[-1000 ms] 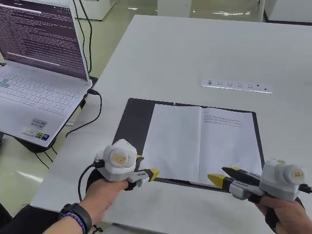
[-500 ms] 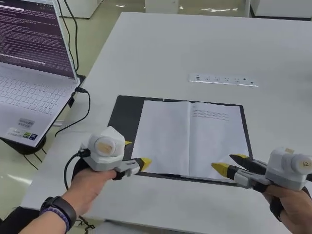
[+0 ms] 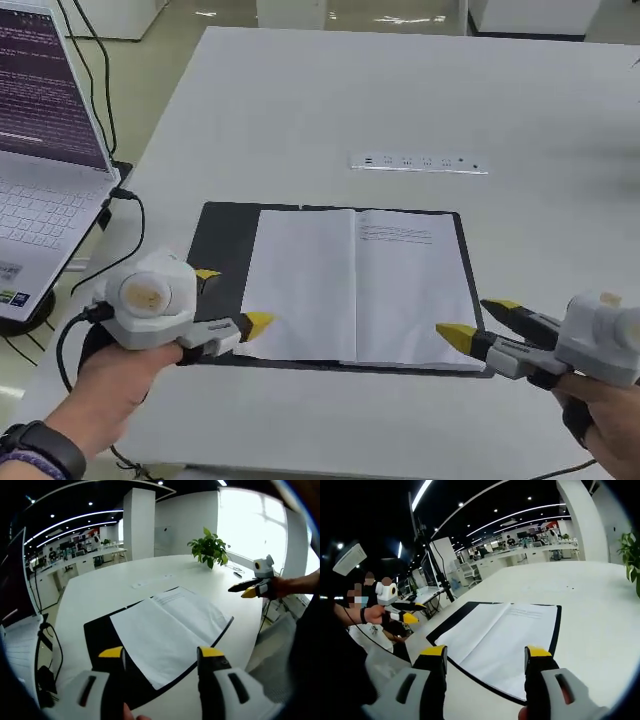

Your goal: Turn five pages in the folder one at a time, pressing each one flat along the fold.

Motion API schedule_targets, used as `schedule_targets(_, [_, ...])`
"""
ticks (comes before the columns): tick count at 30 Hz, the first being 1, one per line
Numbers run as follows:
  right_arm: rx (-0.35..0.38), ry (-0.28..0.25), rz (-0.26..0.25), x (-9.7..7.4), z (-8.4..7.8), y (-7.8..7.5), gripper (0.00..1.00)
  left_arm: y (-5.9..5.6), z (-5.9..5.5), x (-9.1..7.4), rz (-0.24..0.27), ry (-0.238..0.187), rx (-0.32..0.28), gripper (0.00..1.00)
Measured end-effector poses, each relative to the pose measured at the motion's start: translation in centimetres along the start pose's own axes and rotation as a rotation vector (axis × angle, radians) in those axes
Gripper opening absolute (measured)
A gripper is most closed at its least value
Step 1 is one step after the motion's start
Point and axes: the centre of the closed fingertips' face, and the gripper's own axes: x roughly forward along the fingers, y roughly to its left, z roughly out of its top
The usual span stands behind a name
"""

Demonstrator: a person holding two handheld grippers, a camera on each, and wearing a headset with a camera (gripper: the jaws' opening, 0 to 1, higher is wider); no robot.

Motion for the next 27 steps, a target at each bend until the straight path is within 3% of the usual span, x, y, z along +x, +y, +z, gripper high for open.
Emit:
schedule_targets(6, [-0.031,-0.019,-0.024,-1.7,1.1,-0.5,0.67,0.6,0.6,-2.0,0.025,-0.019,-0.020,0.61])
schedule_targets(10, [-0.020,-0.012,-0.030,-2.4,0.7,-0.3,0.71,0.9,0.8,-2.8,0.046,-0.034,-0.035,0.63])
schedule_targets(21, [-0.026,0.010,-0.036,-3.9,-0.4,0.9,0.77,0.5,-0.5,-4.5,0.060,-0.028,-0.069,0.72])
schedule_targets(27, [-0.048,0.024,-0.029,-4.2,-0.4,1.1,0.80,0.4,-0.5,-4.8,0.069,-0.042,-0.087,0.76])
